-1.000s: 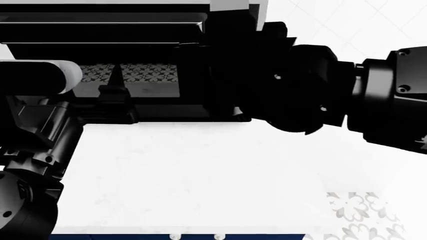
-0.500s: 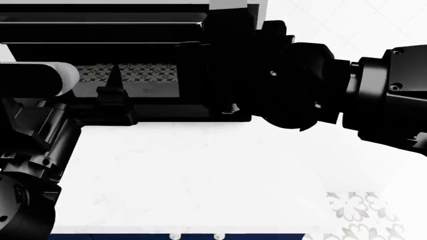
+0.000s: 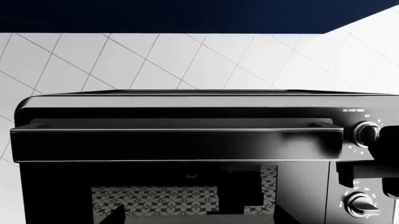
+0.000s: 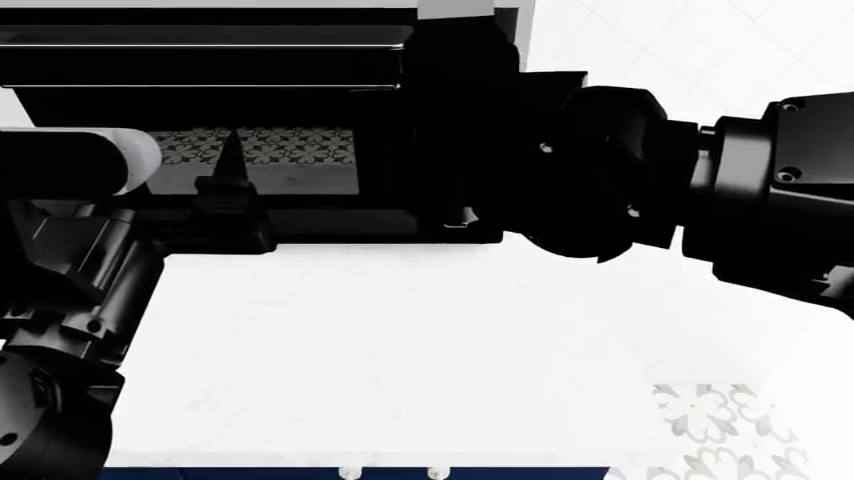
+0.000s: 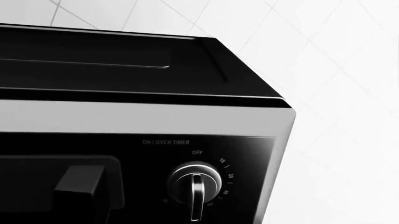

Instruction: Turn on the toaster oven by setting the timer.

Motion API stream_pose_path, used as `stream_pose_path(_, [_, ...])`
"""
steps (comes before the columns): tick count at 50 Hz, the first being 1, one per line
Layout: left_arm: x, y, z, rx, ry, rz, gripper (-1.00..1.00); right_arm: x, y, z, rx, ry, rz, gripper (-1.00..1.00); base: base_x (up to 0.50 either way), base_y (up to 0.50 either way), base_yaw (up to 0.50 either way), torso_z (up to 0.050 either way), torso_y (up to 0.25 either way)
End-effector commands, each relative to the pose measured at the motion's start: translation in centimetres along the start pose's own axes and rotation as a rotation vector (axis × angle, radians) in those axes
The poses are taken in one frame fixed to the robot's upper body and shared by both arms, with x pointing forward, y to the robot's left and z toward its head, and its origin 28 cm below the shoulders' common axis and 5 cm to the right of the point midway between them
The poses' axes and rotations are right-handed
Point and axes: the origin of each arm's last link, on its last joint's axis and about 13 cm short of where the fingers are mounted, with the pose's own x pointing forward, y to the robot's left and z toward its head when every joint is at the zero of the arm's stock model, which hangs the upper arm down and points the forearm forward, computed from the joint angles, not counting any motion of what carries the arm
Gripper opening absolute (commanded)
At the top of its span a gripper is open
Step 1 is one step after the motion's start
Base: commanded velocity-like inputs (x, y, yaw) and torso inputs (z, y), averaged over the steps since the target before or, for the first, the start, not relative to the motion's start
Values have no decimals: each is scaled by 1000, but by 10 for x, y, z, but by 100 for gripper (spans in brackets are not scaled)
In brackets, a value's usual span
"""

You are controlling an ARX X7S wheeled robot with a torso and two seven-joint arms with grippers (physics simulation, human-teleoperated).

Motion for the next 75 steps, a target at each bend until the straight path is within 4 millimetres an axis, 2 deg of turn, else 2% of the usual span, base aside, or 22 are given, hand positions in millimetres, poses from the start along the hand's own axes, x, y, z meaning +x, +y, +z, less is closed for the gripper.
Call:
stream_pose_path(1, [1, -1, 0, 0, 3, -1, 100, 1, 1, -1, -1, -2, 13, -100, 0, 0, 0, 0, 0])
stream_pose_path(16, [2, -2, -1, -1, 6, -1, 100, 7, -1, 1, 26, 0, 4, -100, 0, 0, 0, 0, 0])
stream_pose_path(33, [0, 0, -1, -2, 7, 2, 100, 17, -5, 9, 270, 80, 14, -100, 3, 0, 0, 0, 0])
stream_pose_path(60, [1, 0, -2, -1, 8, 3, 100, 11, -14, 12, 526, 223, 107, -100, 5, 0, 2, 0, 0])
stream_pose_path(75, [1, 0, -2, -1, 8, 3, 100, 8, -15, 14, 582, 244, 130, -100, 1, 0, 0, 0, 0])
